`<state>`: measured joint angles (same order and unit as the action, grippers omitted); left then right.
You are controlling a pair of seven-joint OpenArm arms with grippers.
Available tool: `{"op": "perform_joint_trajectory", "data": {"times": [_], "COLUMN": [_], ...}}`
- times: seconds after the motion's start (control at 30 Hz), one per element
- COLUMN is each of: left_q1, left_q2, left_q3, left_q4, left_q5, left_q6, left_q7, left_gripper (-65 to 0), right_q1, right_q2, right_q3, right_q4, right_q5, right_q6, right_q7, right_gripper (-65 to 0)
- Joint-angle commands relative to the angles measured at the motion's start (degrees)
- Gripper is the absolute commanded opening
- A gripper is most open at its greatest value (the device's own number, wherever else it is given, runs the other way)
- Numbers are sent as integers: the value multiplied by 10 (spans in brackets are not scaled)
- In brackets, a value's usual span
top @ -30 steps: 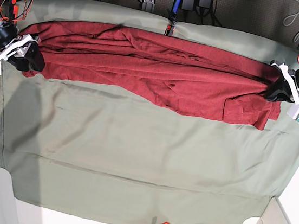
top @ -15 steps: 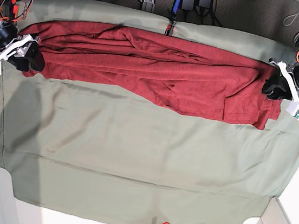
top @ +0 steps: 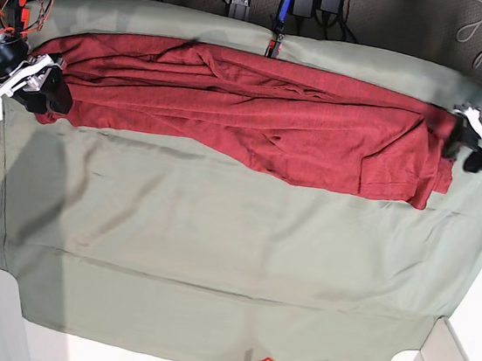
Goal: Fold the T-shirt properly
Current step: 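Pinch the end of the red strip with the left gripper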
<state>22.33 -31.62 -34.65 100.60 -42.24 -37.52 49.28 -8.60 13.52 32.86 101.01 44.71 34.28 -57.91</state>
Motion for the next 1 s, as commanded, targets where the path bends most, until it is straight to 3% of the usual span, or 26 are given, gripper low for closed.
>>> {"op": "perform_joint_trajectory", "data": {"times": [0.0,0.27,0.47,0.63,0.8,0.97], "left_q1": [-2,-3,-37,-101,-138,-165], "left_q2": [-12,-13,-21,-49,-76,-78], "left_q3": [-18,-54,-54,-47,5,51], "left_q4": [14,-14,-150,-287,-377,-406], "left_q5": [-7,-23,-49,-137,-187,-221], "left_q6": [5,28,19,-25,-25,-25], "left_q7": [-13,-36,-74,-26,1,37], "left_gripper": [-282,-282,-282,-254,-254,-254], "right_q1": [5,5,5,5,5,5], "right_q2": [9,9,9,9,9,9], "right_q3": [3,3,3,3,3,3], "right_q4": [8,8,8,8,8,8], "right_q5": [7,7,7,7,7,7], "right_q6": [0,0,0,0,0,0], "right_q7": [13,20,17,17,13,13], "right_gripper": [-340,-340,-340,-340,-340,-340]}}
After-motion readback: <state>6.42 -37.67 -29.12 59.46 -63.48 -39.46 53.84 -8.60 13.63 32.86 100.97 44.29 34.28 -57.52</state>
